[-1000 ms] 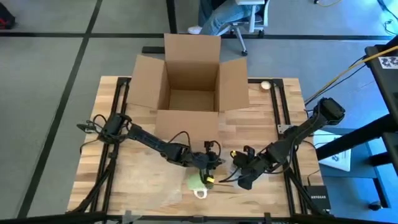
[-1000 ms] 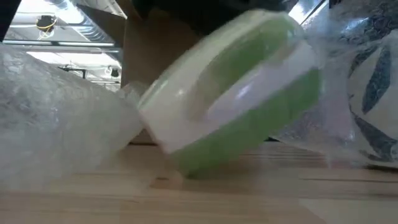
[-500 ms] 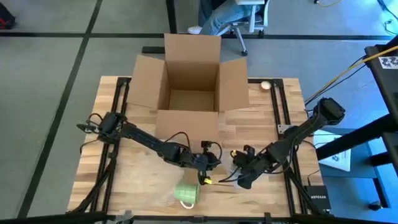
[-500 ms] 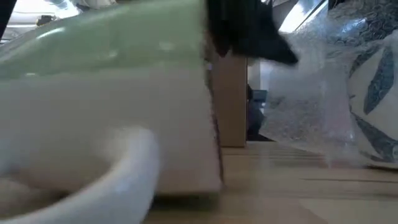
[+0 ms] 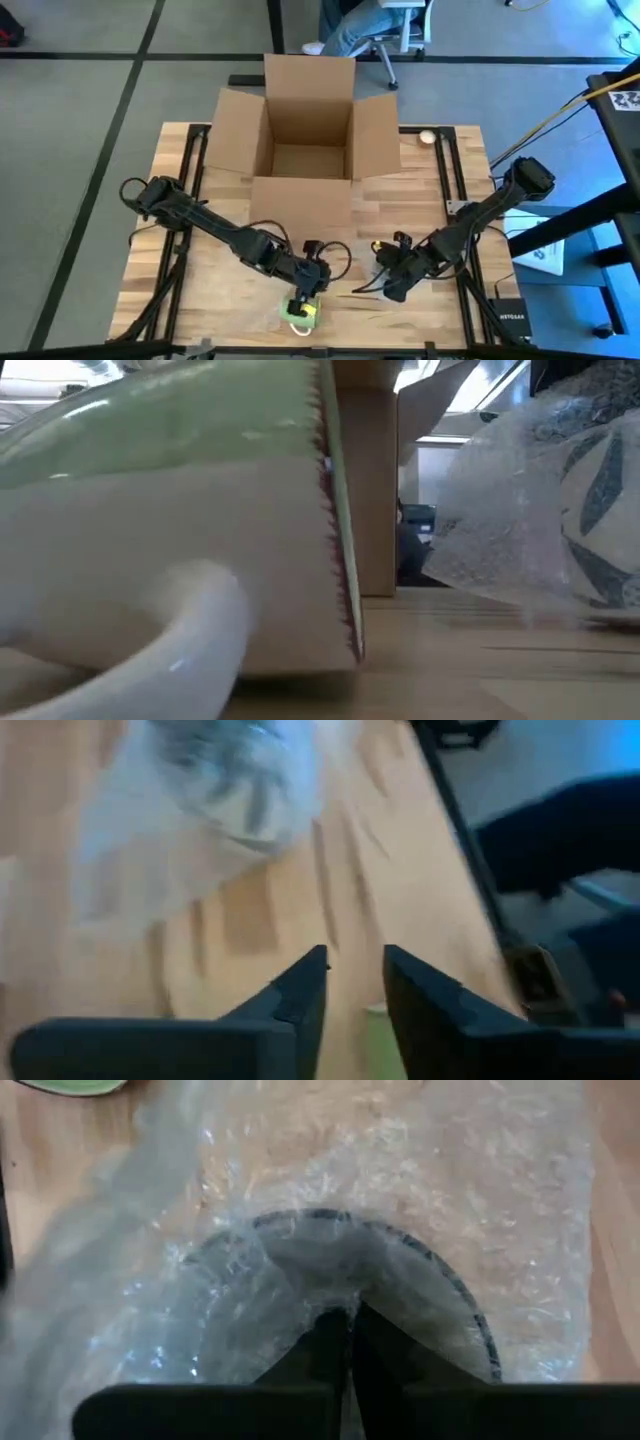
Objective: Wrap mug
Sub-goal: Wrap the blue mug with the right transparent bubble wrap
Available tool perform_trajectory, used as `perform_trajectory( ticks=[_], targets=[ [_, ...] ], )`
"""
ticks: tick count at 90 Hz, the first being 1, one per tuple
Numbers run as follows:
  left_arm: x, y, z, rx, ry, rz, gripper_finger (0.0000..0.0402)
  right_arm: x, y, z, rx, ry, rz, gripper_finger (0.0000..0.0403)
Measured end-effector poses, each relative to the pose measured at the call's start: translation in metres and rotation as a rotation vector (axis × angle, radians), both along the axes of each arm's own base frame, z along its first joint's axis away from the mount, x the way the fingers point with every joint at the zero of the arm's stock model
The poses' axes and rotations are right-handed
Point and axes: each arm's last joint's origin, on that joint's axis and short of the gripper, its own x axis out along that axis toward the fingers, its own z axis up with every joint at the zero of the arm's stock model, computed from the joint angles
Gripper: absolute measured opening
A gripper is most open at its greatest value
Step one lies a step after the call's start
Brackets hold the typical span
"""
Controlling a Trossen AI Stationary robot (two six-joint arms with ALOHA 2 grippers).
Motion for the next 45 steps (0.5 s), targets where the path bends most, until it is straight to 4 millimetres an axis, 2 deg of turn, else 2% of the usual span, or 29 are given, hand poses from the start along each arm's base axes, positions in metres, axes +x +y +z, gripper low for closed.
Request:
perform_trajectory(
  ticks=[19,32,45],
  targets=[
    [0.005,-0.024,-0.006,0.057,0.028,-0.136,0.0157,0.000,0.000,0.000,-0.005,0.001,0.017,0.0000],
    [0.011,-0.035,-0.006,0.153,0.071,-0.242,0.0166,0.000,0.000,0.000,-0.004,0.002,0.016,0.0000],
    [0.021,-0.046,-0.001,0.194,0.028,-0.331,0.0166,0.000,0.000,0.000,-0.003,0.003,0.017,0.0000]
  ],
)
